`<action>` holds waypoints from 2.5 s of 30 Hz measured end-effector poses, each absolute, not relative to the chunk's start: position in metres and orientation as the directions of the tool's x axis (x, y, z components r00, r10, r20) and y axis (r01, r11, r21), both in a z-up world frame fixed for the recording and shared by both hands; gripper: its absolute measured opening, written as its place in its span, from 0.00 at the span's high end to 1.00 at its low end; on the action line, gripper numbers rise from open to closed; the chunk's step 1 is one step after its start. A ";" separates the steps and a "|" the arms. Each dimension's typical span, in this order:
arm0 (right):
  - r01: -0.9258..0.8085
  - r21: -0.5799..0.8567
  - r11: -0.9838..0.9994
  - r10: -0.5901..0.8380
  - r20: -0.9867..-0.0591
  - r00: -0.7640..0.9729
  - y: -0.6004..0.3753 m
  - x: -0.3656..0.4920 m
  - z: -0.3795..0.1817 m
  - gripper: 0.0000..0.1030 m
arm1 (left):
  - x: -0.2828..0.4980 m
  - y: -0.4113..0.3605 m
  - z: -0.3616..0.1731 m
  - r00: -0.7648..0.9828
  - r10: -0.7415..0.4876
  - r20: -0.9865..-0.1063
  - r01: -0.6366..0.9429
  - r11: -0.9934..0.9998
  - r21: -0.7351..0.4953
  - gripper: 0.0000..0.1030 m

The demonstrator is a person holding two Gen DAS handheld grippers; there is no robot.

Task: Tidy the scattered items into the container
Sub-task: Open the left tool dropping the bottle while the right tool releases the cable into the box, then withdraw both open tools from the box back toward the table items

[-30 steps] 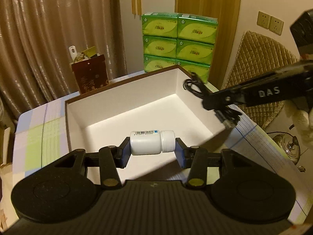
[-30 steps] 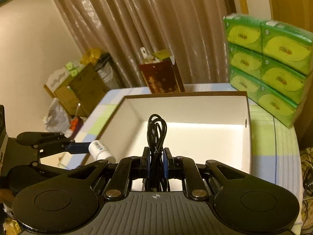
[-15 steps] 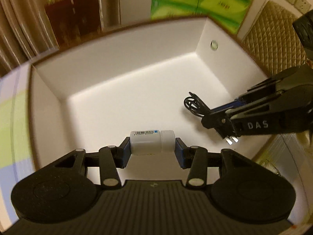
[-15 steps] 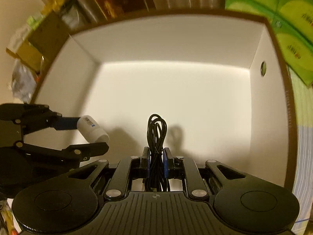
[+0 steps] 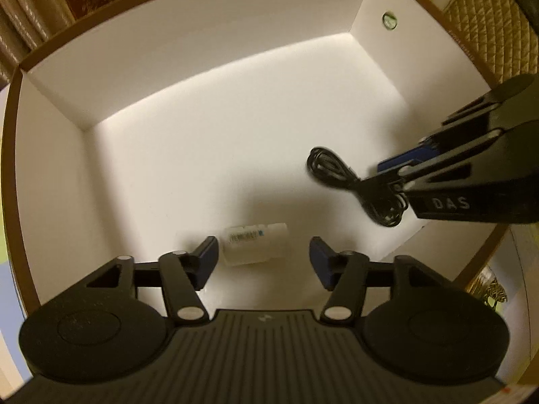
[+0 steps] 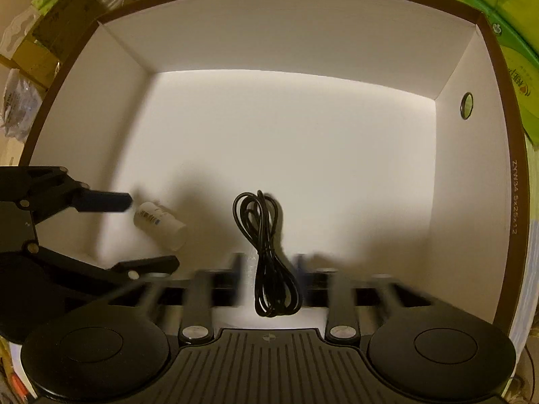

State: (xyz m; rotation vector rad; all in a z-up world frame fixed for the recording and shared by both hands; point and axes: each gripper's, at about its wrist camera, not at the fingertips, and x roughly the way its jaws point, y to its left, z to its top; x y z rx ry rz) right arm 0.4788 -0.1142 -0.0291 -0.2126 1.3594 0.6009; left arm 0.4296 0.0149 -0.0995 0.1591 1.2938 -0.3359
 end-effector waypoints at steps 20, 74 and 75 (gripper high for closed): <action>-0.551 0.202 0.810 0.330 -0.933 0.142 -0.131 0.463 0.009 0.35 | 0.420 0.021 -0.080 0.295 -0.117 -0.948 0.265 0.964 -0.037 0.18; -0.594 0.043 0.803 0.481 -0.636 0.604 -0.225 0.290 0.105 0.14 | 0.230 0.033 0.063 0.687 0.017 -0.727 0.014 0.999 0.037 0.18; -0.595 0.042 0.803 0.478 -0.642 0.599 -0.227 0.287 0.101 0.14 | 0.225 0.035 0.061 0.684 0.024 -0.729 0.004 0.999 0.036 0.18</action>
